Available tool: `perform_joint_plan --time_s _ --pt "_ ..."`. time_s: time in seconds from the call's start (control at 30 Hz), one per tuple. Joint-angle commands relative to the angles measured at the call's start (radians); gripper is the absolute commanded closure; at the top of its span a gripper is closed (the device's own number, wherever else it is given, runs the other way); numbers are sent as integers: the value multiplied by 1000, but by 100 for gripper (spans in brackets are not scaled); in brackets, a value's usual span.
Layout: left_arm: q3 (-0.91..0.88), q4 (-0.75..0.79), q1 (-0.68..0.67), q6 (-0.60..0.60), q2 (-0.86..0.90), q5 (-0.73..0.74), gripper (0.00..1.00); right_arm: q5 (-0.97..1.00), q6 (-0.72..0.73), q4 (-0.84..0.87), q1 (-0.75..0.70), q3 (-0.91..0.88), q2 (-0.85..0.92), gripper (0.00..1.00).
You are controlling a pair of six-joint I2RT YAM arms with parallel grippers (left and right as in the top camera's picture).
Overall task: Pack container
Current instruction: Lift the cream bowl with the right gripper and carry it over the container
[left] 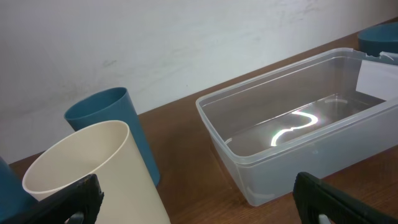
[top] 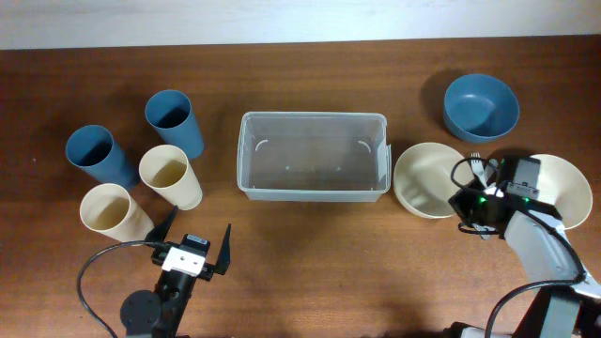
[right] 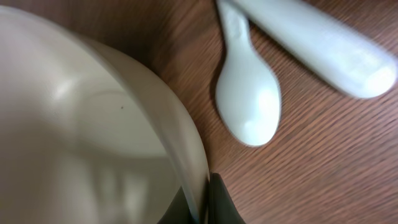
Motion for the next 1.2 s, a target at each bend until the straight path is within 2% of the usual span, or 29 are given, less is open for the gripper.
perform_joint_plan --time_s 0.0,0.33,0.47,0.57,0.83,1.03,1.17 --pt "-7 -1 5 9 -8 -7 0 -109 -18 27 -73 -6 5 96" --pt "-7 -1 5 9 -8 -7 0 -581 -243 77 -296 -5 5 96" --pt "-7 -1 5 9 -8 -7 0 -786 -334 77 -315 10 0 96" --pt "-7 -1 5 9 -8 -7 0 -853 -343 74 -302 24 -23 96" --pt "-7 -1 5 9 -8 -7 0 -801 -349 -9 -150 114 -113 96" --pt "-7 -1 5 9 -8 -7 0 -552 -347 -137 62 258 -135 96" --pt "-7 -1 5 9 -8 -7 0 -317 -337 -229 214 364 -133 96"
